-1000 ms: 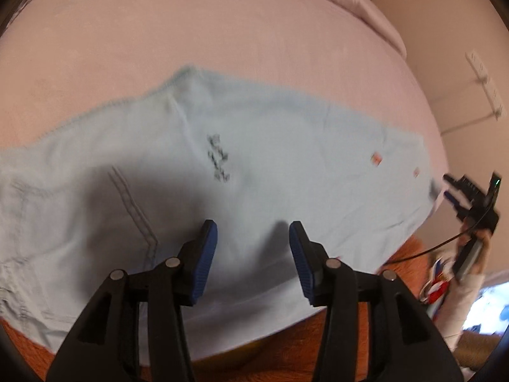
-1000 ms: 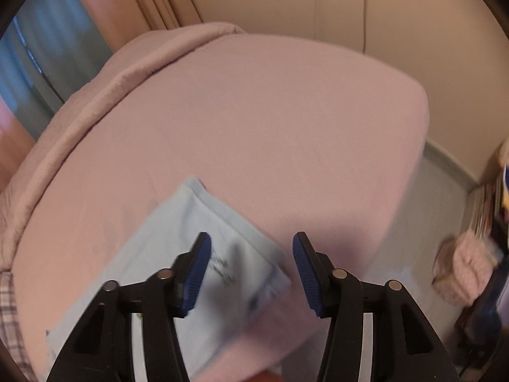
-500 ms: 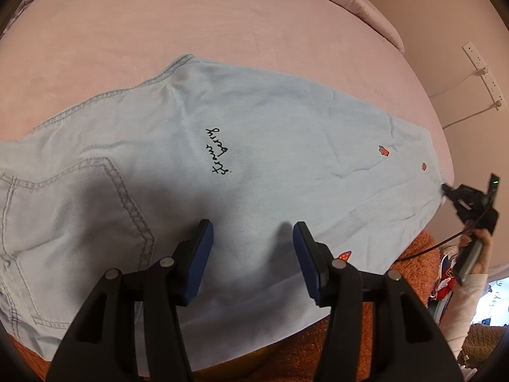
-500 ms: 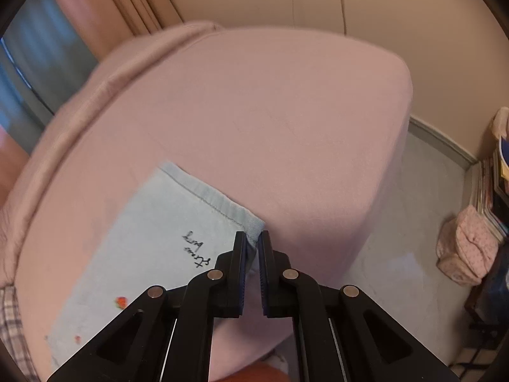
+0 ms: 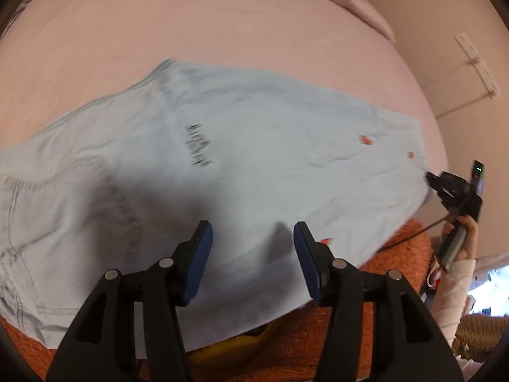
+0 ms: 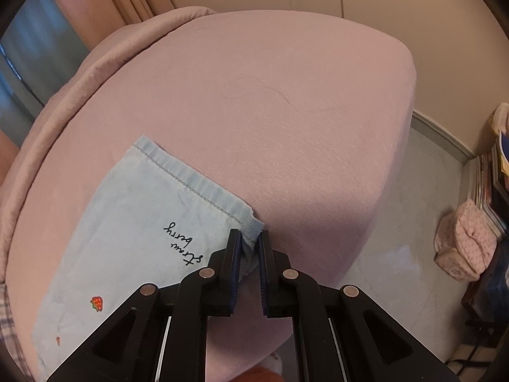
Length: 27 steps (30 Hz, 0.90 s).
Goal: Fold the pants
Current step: 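Grasp the pant leg hem with the right tool, then lift the leg hem with the right tool while the left tool hovers open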
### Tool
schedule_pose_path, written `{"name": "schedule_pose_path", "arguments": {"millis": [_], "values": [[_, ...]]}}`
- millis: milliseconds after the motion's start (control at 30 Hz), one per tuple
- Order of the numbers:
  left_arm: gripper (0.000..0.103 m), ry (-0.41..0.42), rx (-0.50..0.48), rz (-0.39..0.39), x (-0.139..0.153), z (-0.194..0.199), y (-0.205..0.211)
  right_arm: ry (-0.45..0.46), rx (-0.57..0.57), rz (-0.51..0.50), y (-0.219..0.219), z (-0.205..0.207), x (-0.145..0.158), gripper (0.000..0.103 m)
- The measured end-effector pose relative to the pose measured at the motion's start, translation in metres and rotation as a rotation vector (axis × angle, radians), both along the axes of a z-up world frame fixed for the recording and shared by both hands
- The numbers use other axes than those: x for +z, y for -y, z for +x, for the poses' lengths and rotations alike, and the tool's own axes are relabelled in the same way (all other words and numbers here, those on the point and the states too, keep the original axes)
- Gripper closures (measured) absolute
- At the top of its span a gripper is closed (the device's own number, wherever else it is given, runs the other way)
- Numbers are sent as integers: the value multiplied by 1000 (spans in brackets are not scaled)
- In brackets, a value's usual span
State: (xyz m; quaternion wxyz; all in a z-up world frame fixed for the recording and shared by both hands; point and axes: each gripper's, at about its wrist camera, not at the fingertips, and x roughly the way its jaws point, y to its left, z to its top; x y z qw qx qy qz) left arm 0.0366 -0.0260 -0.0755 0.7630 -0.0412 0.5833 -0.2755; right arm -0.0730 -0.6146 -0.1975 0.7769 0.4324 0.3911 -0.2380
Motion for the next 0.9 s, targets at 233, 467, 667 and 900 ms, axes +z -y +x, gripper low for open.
{"name": "schedule_pose_path", "arguments": {"millis": [233, 467, 667, 900], "values": [[30, -25, -80, -10, -18, -9, 25, 0, 5, 0, -1, -1, 1, 98], [19, 44, -113, 31, -20, -20, 35, -73, -3, -27, -3, -7, 10, 70], [11, 27, -111, 2, -23, -14, 35, 13, -60, 36, -3, -44, 19, 54], [8, -37, -85, -41, -22, -3, 38, 163, 43, 162, -24, -37, 16, 54]]}}
